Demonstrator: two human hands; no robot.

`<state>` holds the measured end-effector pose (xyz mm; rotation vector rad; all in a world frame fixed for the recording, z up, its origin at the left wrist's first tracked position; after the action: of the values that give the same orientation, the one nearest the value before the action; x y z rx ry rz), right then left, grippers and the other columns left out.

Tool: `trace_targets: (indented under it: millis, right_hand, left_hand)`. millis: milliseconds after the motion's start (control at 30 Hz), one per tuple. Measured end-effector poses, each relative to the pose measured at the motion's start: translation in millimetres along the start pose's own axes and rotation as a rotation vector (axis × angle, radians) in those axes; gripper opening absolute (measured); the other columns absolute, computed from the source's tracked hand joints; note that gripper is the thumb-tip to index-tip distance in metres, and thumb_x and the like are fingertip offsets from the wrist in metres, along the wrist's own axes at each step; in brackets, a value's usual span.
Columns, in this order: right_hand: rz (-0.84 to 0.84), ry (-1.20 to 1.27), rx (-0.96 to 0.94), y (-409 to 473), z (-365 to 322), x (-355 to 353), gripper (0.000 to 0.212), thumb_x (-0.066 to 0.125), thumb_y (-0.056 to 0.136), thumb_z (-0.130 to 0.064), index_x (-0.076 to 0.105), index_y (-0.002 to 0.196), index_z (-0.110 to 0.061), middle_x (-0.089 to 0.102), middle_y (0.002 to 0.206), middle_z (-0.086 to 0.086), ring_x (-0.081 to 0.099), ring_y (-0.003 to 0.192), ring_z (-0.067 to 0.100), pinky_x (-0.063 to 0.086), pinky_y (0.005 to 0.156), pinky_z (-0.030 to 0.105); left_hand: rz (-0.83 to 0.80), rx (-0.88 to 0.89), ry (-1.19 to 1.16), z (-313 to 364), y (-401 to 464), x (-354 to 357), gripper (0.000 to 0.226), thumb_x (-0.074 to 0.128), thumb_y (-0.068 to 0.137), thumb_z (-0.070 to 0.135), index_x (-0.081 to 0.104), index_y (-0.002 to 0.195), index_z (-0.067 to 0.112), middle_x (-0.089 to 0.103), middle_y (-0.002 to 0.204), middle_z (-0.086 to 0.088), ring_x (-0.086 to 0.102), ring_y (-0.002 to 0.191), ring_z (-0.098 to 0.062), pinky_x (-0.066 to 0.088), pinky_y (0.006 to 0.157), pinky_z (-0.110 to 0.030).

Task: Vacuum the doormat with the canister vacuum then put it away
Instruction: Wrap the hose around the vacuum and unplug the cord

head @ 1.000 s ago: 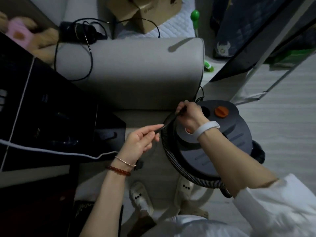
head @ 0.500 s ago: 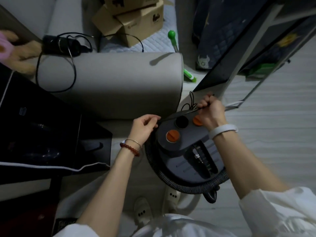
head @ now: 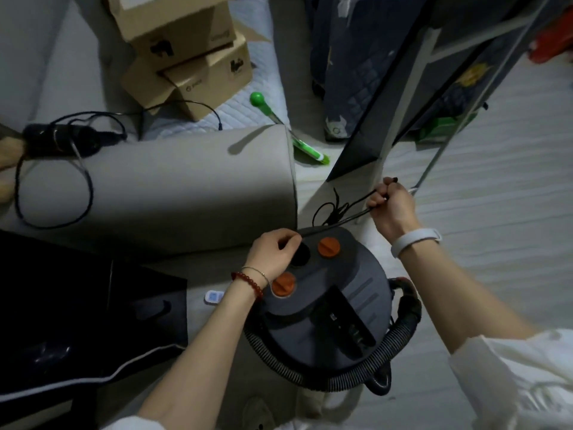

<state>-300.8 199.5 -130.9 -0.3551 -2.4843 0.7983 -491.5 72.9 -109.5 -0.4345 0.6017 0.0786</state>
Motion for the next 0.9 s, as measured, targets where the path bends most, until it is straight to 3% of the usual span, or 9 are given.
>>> trace_targets:
  millis: [167, 333, 567, 667, 733, 900]
  right_hand:
    - [0.172, -0.004, -0.061, 33.3, -32.7, -54.6, 0.031, 0.015, 0.092, 0.001, 0.036, 0.075, -0.015, 0.026, 0.06, -0.001, 0.027, 0.029, 0.005, 0.026, 0.035, 0.017]
    - [0.307, -0.051, -0.294, 15.6, -93.0, -120.8, 0.031, 0.017, 0.097, -0.003, 0.037, 0.078, -0.017, 0.029, 0.061, -0.002, 0.027, 0.032, 0.002, 0.025, 0.036, 0.016]
    - [0.042, -0.346, -0.354, -26.3, -97.1, -90.8, 0.027, 0.023, 0.1, -0.009, 0.046, 0.086, -0.017, 0.035, 0.063, -0.002, 0.031, 0.039, -0.001, 0.026, 0.038, 0.013]
    - [-0.033, -0.478, -0.379, -35.9, -89.1, -62.0, 0.021, 0.025, 0.1, -0.011, 0.046, 0.098, -0.012, 0.039, 0.065, -0.003, 0.036, 0.052, 0.005, 0.031, 0.044, 0.013]
    - [-0.087, -0.54, -0.426, -45.0, -87.4, -37.9, 0.02, 0.026, 0.1, -0.011, 0.046, 0.1, -0.011, 0.041, 0.065, -0.004, 0.037, 0.054, 0.007, 0.032, 0.048, 0.015]
    - [-0.291, -0.639, -0.576, -94.4, -81.0, 42.9, 0.021, 0.029, 0.099, -0.008, 0.049, 0.102, -0.007, 0.043, 0.065, -0.004, 0.039, 0.054, 0.004, 0.031, 0.054, 0.017]
  left_hand:
    - [-0.086, 0.063, 0.118, 32.9, 25.7, 53.1, 0.027, 0.048, 0.095, 0.023, 0.063, 0.116, 0.013, 0.063, 0.121, -0.005, 0.055, 0.114, -0.02, 0.036, 0.083, -0.016]
    - [-0.099, 0.155, 0.128, 67.5, 28.2, 97.5, 0.023, 0.051, 0.093, 0.018, 0.066, 0.107, 0.008, 0.066, 0.111, -0.007, 0.058, 0.106, -0.021, 0.038, 0.081, -0.019]
    - [-0.071, 0.116, 0.046, 47.5, -4.5, 91.0, 0.024, 0.055, 0.087, 0.026, 0.068, 0.093, 0.006, 0.068, 0.098, -0.009, 0.061, 0.096, -0.024, 0.042, 0.083, -0.026]
    - [-0.039, 0.09, 0.013, 39.2, -20.8, 72.1, 0.01, 0.055, 0.091, 0.014, 0.065, 0.088, 0.015, 0.064, 0.086, 0.001, 0.058, 0.087, -0.019, 0.043, 0.077, -0.028]
    - [-0.033, 0.11, -0.026, 42.2, -31.8, 58.3, 0.011, 0.053, 0.092, 0.012, 0.062, 0.087, 0.017, 0.061, 0.081, 0.008, 0.055, 0.08, -0.012, 0.043, 0.071, -0.022]
    - [0.043, 0.164, -0.216, 48.6, -60.9, 17.9, 0.016, 0.051, 0.093, 0.009, 0.062, 0.082, 0.016, 0.06, 0.075, 0.007, 0.055, 0.065, 0.007, 0.042, 0.06, -0.006]
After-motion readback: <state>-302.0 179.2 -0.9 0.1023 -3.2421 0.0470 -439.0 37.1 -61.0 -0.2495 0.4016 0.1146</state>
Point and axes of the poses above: each hand's wrist, its own y-axis towards the middle knuckle, its own x-axis out of the palm, z = x × y, the point moved 5 cm from there along y, towards the middle knuckle
